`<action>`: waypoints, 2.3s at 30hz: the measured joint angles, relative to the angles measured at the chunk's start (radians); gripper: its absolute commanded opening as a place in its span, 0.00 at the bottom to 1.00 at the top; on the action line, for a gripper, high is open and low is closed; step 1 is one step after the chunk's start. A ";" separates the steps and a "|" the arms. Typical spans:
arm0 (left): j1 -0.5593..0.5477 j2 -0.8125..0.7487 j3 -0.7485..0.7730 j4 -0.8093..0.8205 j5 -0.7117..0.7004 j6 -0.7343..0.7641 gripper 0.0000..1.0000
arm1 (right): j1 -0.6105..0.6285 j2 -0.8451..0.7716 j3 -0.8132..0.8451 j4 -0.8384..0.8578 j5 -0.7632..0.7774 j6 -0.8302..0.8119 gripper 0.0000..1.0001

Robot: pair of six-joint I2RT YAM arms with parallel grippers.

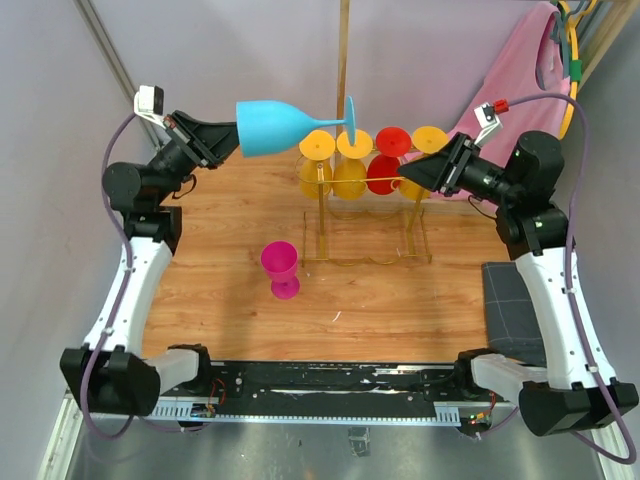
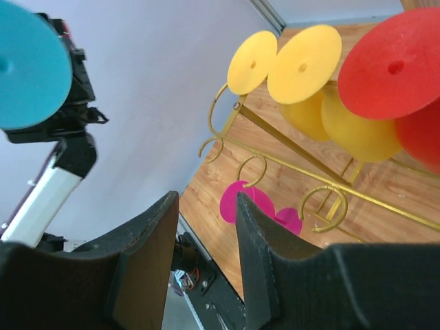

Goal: Place the wine glass upside down on the wine glass rack

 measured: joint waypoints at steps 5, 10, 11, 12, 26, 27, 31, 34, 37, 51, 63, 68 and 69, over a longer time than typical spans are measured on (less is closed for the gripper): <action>0.011 0.128 -0.056 0.457 0.084 -0.362 0.00 | -0.011 0.019 -0.047 0.200 -0.072 0.119 0.41; 0.012 0.208 -0.047 0.789 0.092 -0.608 0.00 | -0.011 0.091 -0.071 0.611 -0.170 0.369 0.42; 0.012 0.217 -0.044 0.838 0.088 -0.640 0.00 | -0.009 0.111 -0.071 0.697 -0.180 0.426 0.42; 0.011 0.224 -0.042 0.877 0.079 -0.661 0.00 | -0.006 0.141 -0.069 0.813 -0.190 0.507 0.42; 0.011 0.257 -0.042 0.929 -0.014 -0.734 0.00 | 0.239 0.433 0.170 1.464 -0.171 1.011 0.42; 0.011 0.257 -0.042 0.929 -0.018 -0.734 0.00 | 0.246 0.440 0.181 1.482 -0.166 1.024 0.42; 0.011 0.257 -0.042 0.929 -0.029 -0.734 0.00 | 0.274 0.481 0.221 1.542 -0.138 1.072 0.42; 0.011 0.257 -0.042 0.929 -0.040 -0.734 0.00 | 0.300 0.512 0.245 1.557 -0.126 1.095 0.42; 0.011 0.257 -0.042 0.929 -0.047 -0.734 0.00 | 0.325 0.535 0.263 1.561 -0.117 1.107 0.42; 0.011 0.257 -0.042 0.930 -0.058 -0.734 0.00 | 0.404 0.565 0.368 1.561 -0.094 1.120 0.35; 0.013 0.258 -0.042 0.930 -0.064 -0.734 0.00 | 0.454 0.602 0.381 1.561 -0.075 1.122 0.07; 0.012 0.260 -0.042 0.929 -0.065 -0.734 0.11 | 0.470 0.601 0.385 1.559 -0.076 1.139 0.01; 0.012 0.260 -0.042 0.929 -0.065 -0.734 0.17 | 0.474 0.601 0.385 1.559 -0.076 1.140 0.01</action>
